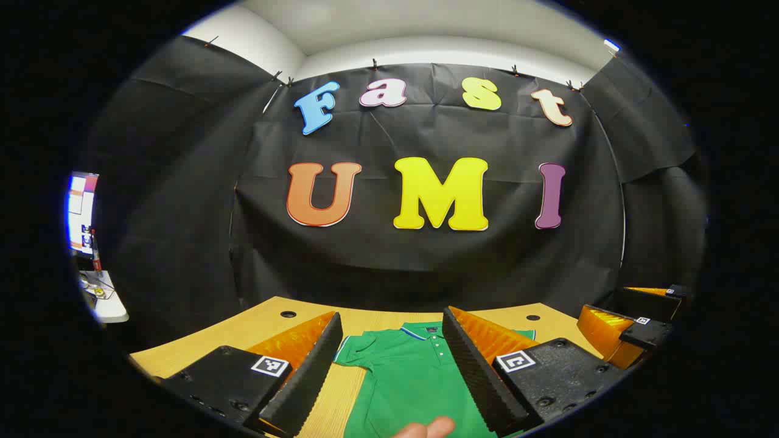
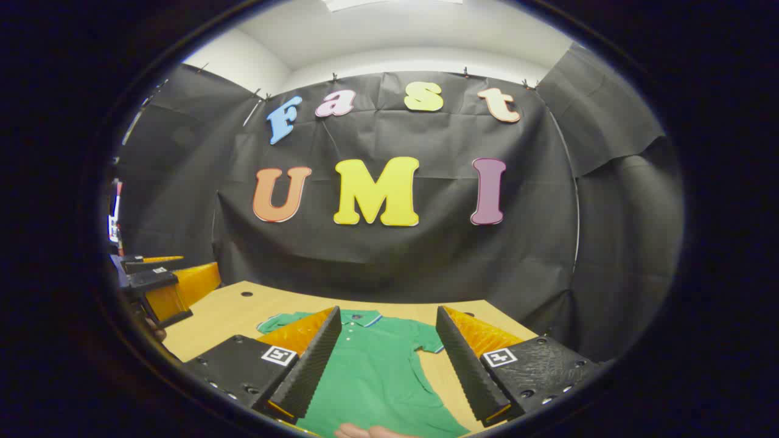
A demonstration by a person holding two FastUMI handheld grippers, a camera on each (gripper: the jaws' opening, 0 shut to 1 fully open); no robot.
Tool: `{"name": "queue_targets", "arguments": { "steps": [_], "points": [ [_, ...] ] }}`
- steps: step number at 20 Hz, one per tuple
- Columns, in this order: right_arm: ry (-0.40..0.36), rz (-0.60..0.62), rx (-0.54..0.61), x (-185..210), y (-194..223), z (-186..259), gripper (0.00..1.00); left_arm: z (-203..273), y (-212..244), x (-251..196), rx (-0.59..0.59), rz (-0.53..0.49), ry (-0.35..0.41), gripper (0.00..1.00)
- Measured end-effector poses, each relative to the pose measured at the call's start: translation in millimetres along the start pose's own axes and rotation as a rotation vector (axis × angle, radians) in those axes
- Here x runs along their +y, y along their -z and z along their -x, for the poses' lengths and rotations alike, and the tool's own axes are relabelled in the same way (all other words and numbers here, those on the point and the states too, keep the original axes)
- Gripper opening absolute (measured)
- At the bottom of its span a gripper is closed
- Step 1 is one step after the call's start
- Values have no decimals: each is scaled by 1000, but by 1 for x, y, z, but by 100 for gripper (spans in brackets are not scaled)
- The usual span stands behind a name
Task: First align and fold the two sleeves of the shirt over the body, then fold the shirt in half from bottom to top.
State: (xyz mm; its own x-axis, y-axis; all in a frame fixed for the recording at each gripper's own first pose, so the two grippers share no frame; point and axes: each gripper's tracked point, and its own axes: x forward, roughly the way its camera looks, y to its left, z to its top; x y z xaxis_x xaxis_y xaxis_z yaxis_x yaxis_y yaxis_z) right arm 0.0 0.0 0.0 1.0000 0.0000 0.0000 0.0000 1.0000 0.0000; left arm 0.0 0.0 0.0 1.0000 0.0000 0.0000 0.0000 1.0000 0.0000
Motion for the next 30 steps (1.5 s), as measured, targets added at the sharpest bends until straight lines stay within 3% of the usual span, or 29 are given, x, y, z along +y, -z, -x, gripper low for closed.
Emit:
{"name": "queue_targets", "arguments": {
  "steps": [17,26,30],
  "points": [
    [17,28,53,-12,19,-20,95,-11,18,1,63,2,7,100],
    [166,109,85,-82,26,-125,93,-27,40,1,115,-16,-4,100],
    [199,124,209,-105,71,-184,93,-30,45,-4,128,-23,4,100]
  ]
}}
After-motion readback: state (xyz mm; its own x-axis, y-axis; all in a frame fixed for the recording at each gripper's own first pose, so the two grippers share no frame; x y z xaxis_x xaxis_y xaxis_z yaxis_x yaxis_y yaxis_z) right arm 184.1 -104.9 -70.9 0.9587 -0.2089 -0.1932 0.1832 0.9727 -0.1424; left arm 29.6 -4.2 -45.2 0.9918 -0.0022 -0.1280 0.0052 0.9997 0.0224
